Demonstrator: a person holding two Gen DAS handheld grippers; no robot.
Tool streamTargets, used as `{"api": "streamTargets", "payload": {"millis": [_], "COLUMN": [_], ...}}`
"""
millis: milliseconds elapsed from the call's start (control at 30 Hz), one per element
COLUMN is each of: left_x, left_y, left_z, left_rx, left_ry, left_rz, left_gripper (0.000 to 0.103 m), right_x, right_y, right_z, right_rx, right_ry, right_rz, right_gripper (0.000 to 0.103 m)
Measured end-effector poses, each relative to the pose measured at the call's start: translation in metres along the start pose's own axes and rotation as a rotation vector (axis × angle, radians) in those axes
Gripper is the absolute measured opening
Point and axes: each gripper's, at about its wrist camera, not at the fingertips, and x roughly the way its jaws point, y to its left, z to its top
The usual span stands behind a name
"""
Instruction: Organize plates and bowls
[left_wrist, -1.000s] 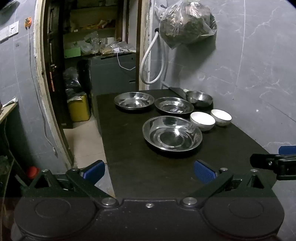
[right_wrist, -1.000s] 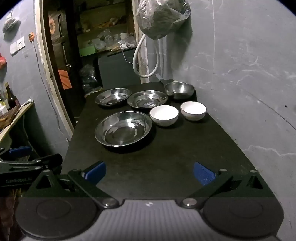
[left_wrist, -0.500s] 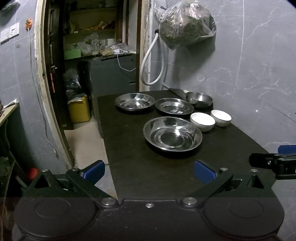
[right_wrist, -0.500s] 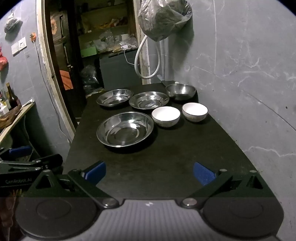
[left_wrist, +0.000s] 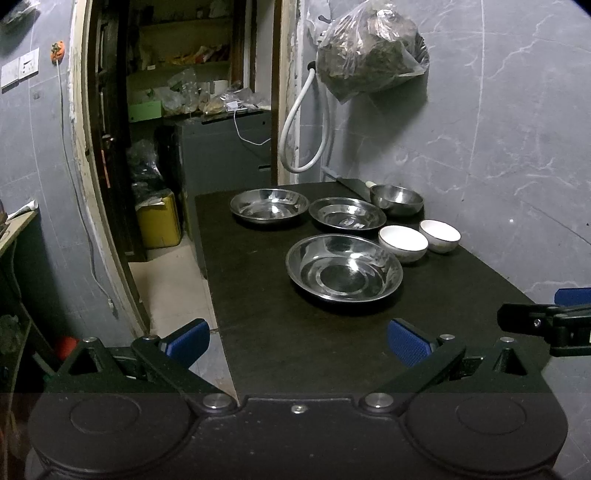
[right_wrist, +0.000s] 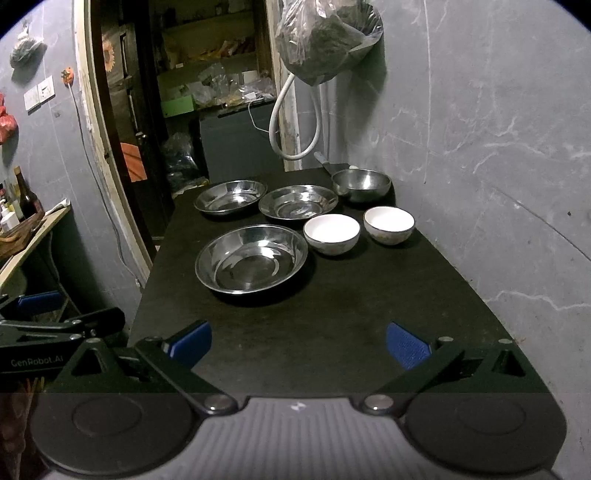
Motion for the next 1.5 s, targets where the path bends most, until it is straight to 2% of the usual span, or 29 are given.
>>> {"api": "streamTargets", "payload": {"millis": [1100, 1500], "left_x": [-0.006, 0.012], "left_y": [0.000, -0.004], "left_z": [-0.005, -0.003], "left_rx": [0.011, 0.012], "left_ry": [0.001, 0.020], "left_rz": [0.010, 0.018], "left_gripper": [0.102, 0.102], "right_x": [0.006, 0.016], "right_y": [-0.011, -0.016], "right_z": [-0.001, 0.002], "right_rx": [0.007, 0.005], "right_ry": [0.021, 0.044], "right_rz": [0.015, 0.021], "right_gripper": [0.103, 0.103]}}
